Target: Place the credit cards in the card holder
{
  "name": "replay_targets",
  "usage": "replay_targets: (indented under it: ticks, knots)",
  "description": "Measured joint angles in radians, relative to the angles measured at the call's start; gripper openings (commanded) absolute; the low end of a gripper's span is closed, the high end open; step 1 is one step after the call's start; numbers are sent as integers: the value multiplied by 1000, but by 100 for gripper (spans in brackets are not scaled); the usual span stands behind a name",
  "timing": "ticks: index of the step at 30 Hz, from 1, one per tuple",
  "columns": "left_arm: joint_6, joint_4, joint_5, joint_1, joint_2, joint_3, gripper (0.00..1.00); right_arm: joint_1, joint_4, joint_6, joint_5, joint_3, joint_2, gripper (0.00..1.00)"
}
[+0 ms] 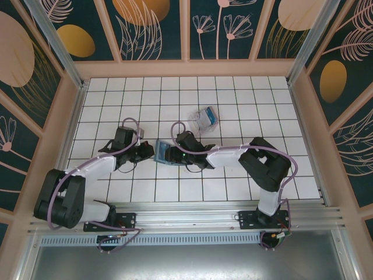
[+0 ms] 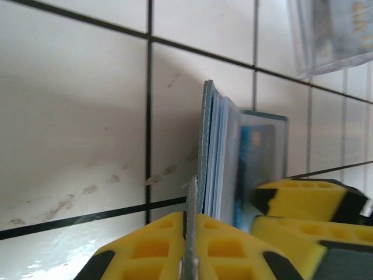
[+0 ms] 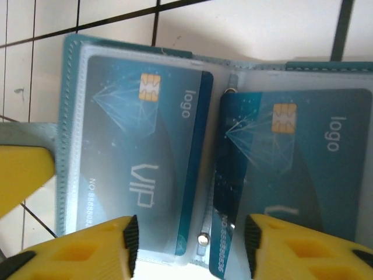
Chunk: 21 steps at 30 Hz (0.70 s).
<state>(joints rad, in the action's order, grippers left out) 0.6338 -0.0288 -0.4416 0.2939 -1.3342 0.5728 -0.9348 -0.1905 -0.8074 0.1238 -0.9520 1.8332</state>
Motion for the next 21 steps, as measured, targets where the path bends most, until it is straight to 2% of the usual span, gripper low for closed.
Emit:
replay_targets:
  ticks: [6,21]
  knots:
    - [26,-5,-9,0,58,16,0,0,-19,13,46,-15,0,64]
    - [34,-5,-23,0,33,17,0,56,-63,12,97,-18,1,62]
